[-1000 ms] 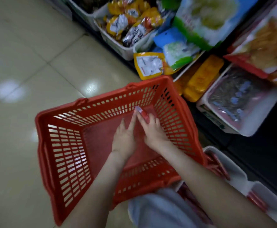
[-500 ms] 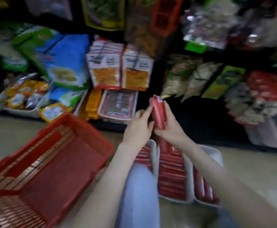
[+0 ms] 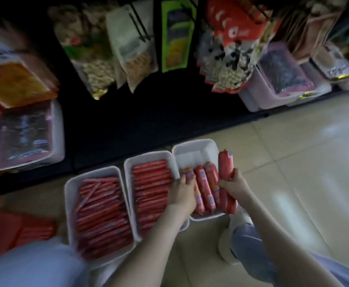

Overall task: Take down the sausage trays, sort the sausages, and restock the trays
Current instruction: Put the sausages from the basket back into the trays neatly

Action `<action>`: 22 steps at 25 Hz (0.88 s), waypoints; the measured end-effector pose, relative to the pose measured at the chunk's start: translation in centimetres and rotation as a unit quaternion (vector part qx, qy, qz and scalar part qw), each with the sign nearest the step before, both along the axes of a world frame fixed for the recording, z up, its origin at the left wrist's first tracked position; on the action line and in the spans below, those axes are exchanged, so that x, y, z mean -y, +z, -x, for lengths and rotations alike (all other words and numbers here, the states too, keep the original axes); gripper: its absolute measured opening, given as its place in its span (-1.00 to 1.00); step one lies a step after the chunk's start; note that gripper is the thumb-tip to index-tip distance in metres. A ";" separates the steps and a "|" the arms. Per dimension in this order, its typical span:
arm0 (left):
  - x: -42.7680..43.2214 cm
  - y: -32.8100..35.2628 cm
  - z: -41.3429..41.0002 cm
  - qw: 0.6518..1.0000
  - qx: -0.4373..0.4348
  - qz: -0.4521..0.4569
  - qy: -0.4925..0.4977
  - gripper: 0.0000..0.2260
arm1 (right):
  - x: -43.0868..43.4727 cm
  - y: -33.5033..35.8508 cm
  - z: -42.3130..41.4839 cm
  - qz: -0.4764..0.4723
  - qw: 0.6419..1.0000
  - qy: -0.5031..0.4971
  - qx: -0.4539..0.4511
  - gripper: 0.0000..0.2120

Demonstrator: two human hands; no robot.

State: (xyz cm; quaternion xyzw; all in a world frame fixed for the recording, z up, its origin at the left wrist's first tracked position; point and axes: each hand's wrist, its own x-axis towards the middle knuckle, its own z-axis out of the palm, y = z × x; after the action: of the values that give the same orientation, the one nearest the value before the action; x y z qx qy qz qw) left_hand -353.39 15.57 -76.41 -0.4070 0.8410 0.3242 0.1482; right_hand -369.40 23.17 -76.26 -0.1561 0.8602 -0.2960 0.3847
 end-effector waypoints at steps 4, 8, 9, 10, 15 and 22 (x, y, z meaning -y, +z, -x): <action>0.3 -8.1 2.5 0.996 0.069 0.015 -0.059 -0.41 | 0.7 -8.2 3.0 -0.078 0.993 0.090 0.003 -0.49; 1.5 -13.1 3.9 0.995 0.066 0.013 -0.074 -0.41 | 1.7 -13.4 3.3 -0.076 0.991 0.107 -0.041 -0.54; 1.5 -14.1 3.9 0.995 0.064 0.012 -0.071 -0.40 | 1.8 -13.8 3.2 -0.078 0.988 0.118 -0.055 -0.53; 1.4 -14.9 3.9 0.996 0.063 0.010 -0.065 -0.38 | 1.8 -13.9 3.1 -0.081 0.986 0.132 -0.063 -0.52; 0.0 -16.9 3.5 0.997 0.058 0.019 -0.051 -0.29 | 1.0 -13.7 3.7 -0.084 0.990 0.109 -0.030 -0.52; -0.1 -17.4 2.8 0.993 0.085 0.033 -0.070 -0.31 | 1.6 -14.9 4.0 -0.031 0.983 0.165 -0.077 -0.42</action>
State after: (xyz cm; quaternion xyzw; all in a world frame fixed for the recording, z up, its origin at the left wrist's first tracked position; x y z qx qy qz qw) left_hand -356.17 15.69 -93.83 -0.3779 0.8621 0.2489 0.2280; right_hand -373.43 21.58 -91.17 -0.3065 0.8584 -0.1891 0.3653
